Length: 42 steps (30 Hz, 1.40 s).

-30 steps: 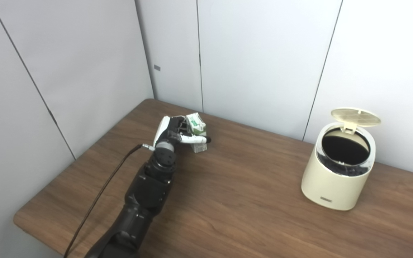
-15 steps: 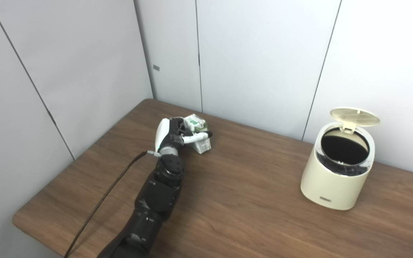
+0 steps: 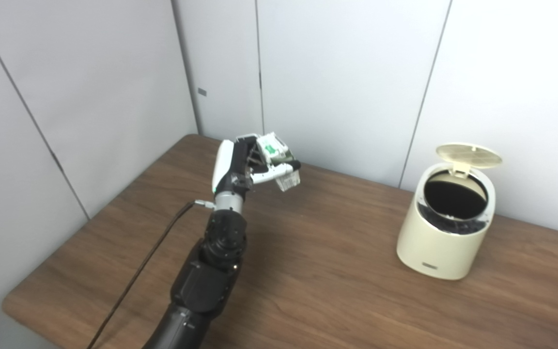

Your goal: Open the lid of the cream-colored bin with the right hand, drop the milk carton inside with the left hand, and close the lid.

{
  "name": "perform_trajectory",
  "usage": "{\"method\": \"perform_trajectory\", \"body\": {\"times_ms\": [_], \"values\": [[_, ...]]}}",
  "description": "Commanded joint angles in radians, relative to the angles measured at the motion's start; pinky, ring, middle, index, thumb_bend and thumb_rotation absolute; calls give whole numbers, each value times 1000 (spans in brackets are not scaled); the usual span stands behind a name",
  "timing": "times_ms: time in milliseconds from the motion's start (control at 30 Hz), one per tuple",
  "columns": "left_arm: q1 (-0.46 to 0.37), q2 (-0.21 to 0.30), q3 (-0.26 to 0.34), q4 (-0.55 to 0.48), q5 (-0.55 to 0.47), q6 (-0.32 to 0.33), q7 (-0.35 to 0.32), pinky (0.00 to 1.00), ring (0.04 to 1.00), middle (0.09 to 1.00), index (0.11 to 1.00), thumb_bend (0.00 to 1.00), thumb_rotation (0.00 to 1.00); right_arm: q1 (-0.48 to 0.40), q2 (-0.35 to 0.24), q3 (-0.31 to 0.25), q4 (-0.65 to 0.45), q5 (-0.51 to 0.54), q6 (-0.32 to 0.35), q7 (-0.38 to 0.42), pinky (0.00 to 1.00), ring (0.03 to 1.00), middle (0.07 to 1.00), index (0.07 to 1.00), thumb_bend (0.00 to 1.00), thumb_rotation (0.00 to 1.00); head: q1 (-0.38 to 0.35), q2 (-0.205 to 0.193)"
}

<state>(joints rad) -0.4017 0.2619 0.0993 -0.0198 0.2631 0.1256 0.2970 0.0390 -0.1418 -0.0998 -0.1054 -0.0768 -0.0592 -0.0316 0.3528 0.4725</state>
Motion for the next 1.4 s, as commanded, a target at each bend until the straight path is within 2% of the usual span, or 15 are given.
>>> {"method": "perform_trajectory", "body": {"times_ms": [0, 167, 200, 233, 267, 300, 400, 500, 567, 667, 867, 1000, 1200, 1367], "values": [[-27, 7, 3, -45, 15, -74, 7, 358, 457, 482, 475, 505, 0, -10, 3, 4, -10, -11, -40, -7, 395, 564, 600, 563, 478, 640, 1, 1], [-27, -2, 14, -45, 23, -93, -2, 353, 452, 483, 476, 505, 0, -10, 2, 7, -8, -13, -44, -10, 393, 562, 598, 562, 463, 635, 1, 1], [-30, -1, -17, -88, 55, -160, -6, 353, 452, 483, 476, 505, 0, -13, 8, 15, -4, -25, -44, -12, 393, 562, 597, 562, 462, 635, -80, 3], [-36, 0, -48, -124, 88, -220, -9, 569, 486, 471, 476, 503, 0, -13, 15, 23, -10, -37, -38, -14, 442, 593, 622, 587, 330, 531, -89, 3], [-41, 0, -71, -153, 110, -264, -15, 677, 503, 463, 478, 502, 0, -12, 23, 32, -18, -47, -34, -17, 473, 614, 639, 607, 249, 422, -104, 3], [-43, 0, -84, -169, 123, -290, -18, 744, 515, 461, 479, 502, 0, -11, 29, 37, -23, -54, -32, -20, 497, 628, 650, 620, 196, 310, -104, 3], [-44, 3, -96, -186, 153, -336, -22, 785, 517, 464, 474, 502, 0, -8, 43, 48, -45, -59, -17, -24, 523, 644, 664, 637, 151, 153, -124, 2], [-47, -5, -107, -194, 227, -418, -8, 763, 512, 471, 466, 503, 0, -6, 61, 57, -59, -67, -16, -31, 536, 649, 668, 642, 142, 20, -137, -3], [-50, -20, -114, -191, 269, -468, 4, 748, 500, 479, 462, 504, 0, -6, 68, 64, -73, -95, 2, -35, 545, 655, 671, 643, 135, 5, -150, -8], [-57, -45, -129, -182, 314, -526, 12, 733, 503, 478, 463, 504, 0, -7, 76, 72, -69, -118, -14, -42, 559, 660, 672, 647, 131, 0, -163, -10], [-74, -96, -167, -133, 358, -591, 35, 687, 501, 470, 467, 504, 0, -6, 101, 83, -72, -132, -9, -58, 583, 664, 675, 658, 161, 0, -200, -13], [-76, -92, -213, -110, 360, -595, 63, 702, 504, 470, 469, 504, 0, -6, 105, 89, -59, -153, -11, -66, 583, 654, 670, 658, 183, 0, -225, -24], [-106, -64, -322, -44, 374, -595, 155, 670, 514, 473, 456, 502, 0, -9, 119, 88, -32, -150, -20, -78, 606, 679, 683, 670, 217, 0, -259, -37], [-130, -50, -368, -4, 362, -595, 195, 677, 514, 468, 460, 502, 0, -10, 136, 100, -18, -150, -30, -89, 585, 663, 674, 663, 222, 0, -288, -41]]}}
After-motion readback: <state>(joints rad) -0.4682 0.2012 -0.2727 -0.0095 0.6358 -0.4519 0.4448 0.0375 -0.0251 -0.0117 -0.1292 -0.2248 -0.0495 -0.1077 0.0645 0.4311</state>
